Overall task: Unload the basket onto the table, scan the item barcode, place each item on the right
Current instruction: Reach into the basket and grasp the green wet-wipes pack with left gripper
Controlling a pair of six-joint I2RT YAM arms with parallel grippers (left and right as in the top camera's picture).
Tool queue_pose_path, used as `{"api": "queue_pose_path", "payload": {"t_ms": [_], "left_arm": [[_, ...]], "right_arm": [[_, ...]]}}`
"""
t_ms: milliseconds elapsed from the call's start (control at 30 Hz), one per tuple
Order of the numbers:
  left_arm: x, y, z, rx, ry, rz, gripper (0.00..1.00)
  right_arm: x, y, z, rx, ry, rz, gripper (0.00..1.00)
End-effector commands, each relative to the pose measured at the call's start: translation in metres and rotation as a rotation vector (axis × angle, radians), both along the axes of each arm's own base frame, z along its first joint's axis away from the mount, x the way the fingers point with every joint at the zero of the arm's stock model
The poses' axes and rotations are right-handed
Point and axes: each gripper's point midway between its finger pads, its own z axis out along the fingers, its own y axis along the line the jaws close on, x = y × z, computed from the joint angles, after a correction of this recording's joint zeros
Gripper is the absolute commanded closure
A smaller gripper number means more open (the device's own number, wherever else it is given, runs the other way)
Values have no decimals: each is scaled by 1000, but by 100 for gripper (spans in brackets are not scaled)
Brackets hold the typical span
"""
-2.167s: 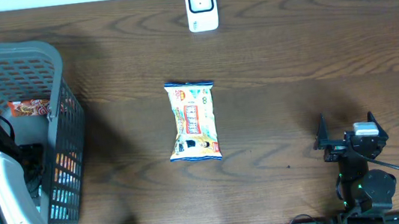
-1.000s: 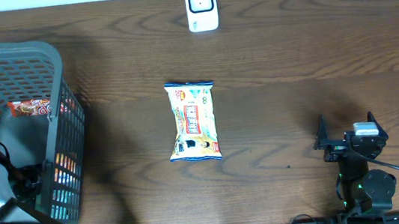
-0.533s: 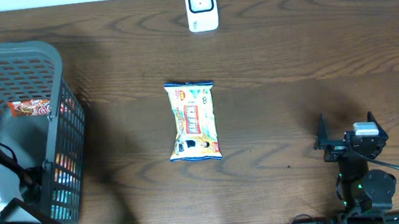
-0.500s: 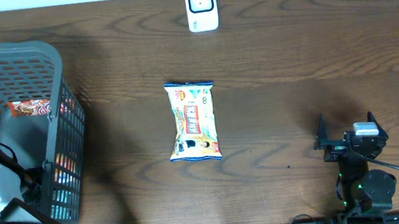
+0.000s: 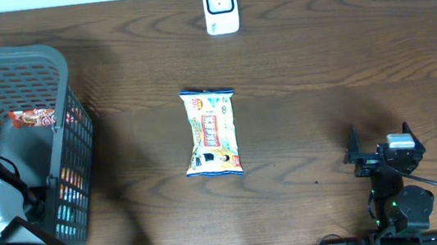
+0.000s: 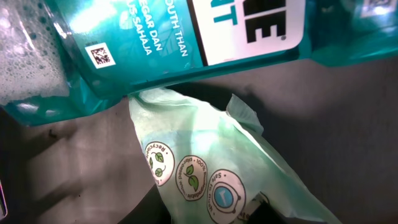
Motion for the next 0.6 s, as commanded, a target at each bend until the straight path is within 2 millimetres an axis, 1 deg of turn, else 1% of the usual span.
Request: {"api": "queue_pose_path", "payload": {"t_ms": [0, 100, 167, 333, 467, 567], "left_arm": [[-1, -2, -5, -20, 12, 1, 89], [10, 1, 4, -15, -42, -5, 89], [20, 2, 14, -15, -98, -8, 92], [33, 7, 36, 27, -180, -15, 92], [38, 12, 60, 89, -242, -21, 93], [40, 15, 85, 153, -305, -25, 92]], "right_arm": [[0, 0, -1, -12, 1, 1, 1], [0, 0, -1, -12, 1, 1, 1], [0, 0, -1, -12, 1, 1, 1], [0, 0, -1, -12, 1, 1, 1], [0, 0, -1, -12, 1, 1, 1], [0, 0, -1, -12, 1, 1, 1]]}}
